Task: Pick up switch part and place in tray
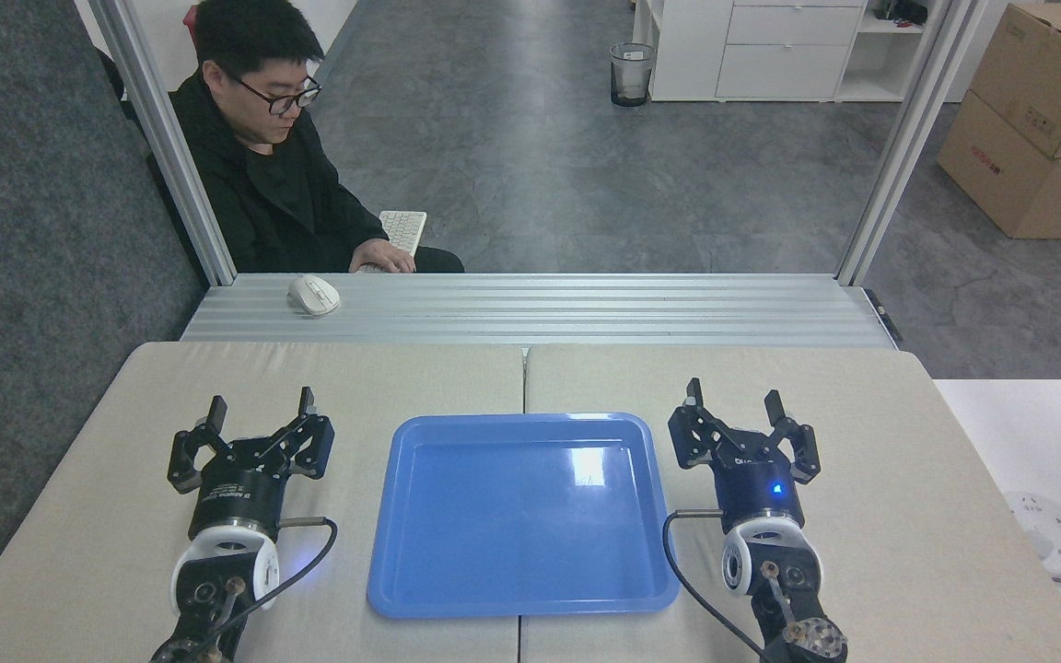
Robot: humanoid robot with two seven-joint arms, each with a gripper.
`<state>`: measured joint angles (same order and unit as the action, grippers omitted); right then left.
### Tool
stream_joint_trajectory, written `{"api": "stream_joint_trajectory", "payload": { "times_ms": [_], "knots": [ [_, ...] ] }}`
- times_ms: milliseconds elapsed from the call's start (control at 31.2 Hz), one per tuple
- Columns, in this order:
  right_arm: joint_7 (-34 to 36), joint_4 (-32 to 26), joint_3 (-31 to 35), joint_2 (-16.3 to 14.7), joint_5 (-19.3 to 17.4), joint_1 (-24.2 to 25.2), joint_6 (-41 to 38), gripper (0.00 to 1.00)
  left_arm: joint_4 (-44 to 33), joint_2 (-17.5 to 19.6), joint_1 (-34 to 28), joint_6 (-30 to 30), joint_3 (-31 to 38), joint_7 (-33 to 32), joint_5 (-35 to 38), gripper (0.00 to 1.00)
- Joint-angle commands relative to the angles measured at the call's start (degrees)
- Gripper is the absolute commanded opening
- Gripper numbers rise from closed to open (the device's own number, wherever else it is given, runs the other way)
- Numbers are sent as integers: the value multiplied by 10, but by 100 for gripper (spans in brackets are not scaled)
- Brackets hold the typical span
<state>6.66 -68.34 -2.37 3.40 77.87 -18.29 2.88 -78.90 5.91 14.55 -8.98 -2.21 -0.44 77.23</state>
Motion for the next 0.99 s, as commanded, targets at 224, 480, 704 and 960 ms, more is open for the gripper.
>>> {"api": "stream_joint_trajectory", "payload": {
  "times_ms": [224,480,704,960],
  "knots": [
    [0,0,0,0,0,0,0,100,8,-15,29,-1,-5,-1,2,100],
    [0,0,1,0,0,-1,0,100,26,-15,27,0,-17,-3,4,100],
    [0,0,1,0,0,0,0,100,36,-15,29,0,-29,-3,5,100],
    [-6,0,-4,-8,6,0,0,100,35,-14,29,-1,-29,-3,5,100]
  ]
}}
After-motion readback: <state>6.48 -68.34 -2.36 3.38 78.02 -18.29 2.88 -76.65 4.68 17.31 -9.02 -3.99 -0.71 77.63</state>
